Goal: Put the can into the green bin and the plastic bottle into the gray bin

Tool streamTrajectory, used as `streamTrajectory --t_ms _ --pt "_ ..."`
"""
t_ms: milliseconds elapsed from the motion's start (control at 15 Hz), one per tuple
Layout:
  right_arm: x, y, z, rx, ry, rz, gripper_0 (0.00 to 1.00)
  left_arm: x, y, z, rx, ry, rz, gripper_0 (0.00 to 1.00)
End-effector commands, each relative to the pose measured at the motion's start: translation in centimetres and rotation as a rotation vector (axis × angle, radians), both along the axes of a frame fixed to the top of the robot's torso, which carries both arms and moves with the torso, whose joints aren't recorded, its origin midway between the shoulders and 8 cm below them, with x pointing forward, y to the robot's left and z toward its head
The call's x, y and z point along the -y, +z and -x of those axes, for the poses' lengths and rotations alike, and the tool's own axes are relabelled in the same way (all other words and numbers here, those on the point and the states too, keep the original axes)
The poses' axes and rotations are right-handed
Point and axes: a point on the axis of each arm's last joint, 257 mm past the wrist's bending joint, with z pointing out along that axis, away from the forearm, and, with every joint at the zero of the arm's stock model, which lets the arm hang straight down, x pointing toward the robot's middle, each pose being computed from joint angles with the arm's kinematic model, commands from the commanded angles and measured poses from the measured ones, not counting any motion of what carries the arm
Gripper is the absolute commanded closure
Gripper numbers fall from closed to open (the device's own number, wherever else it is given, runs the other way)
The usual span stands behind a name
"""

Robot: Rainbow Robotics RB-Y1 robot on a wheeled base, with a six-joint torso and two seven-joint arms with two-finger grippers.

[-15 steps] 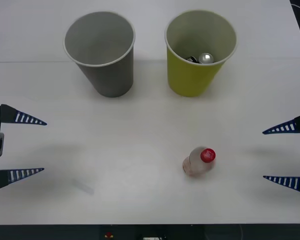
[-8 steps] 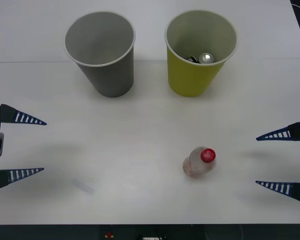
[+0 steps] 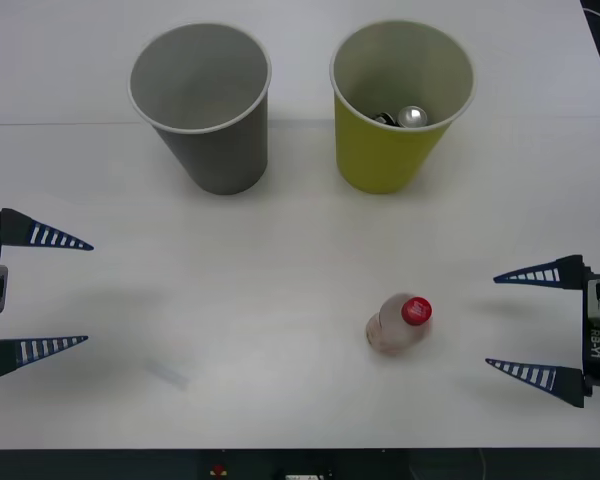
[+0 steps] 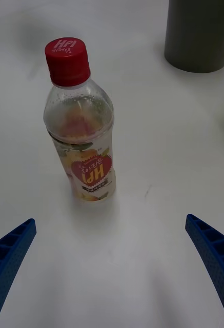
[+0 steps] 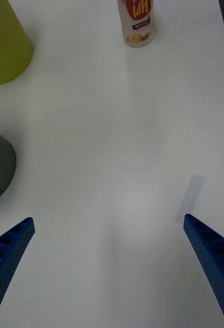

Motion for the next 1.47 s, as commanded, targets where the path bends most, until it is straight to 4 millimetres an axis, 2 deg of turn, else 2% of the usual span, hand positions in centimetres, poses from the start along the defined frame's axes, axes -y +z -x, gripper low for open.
streamTrajectory --t_ms 67,200,467,800,1200,1467 --pt "0.2 -1.0 -0.4 0.031 -0.002 -0.017 0.00 0.0 0.0 0.0 0.000 0.000 0.000 0.00" --pt "0.0 -1.9 -0.2 0.020 0.002 -0.061 0.00 0.0 0.0 0.0 0.000 0.000 0.000 0.00" --pt "-1.7 -3.6 -0.5 0.028 0.012 -0.172 0.00 0.0 0.0 0.0 0.000 0.000 0.000 0.00" --pt "-4.3 -3.7 -0.3 0.042 0.025 -0.242 0.00 0.0 0.0 0.0 0.000 0.000 0.000 0.00" --pt "-8.4 -3.4 -1.1 0.058 0.042 -0.318 0.00 0.0 0.0 0.0 0.000 0.000 0.000 0.00" --pt "-10.1 -3.2 -1.5 0.066 0.056 -0.336 0.00 0.0 0.0 0.0 0.000 0.000 0.000 0.00"
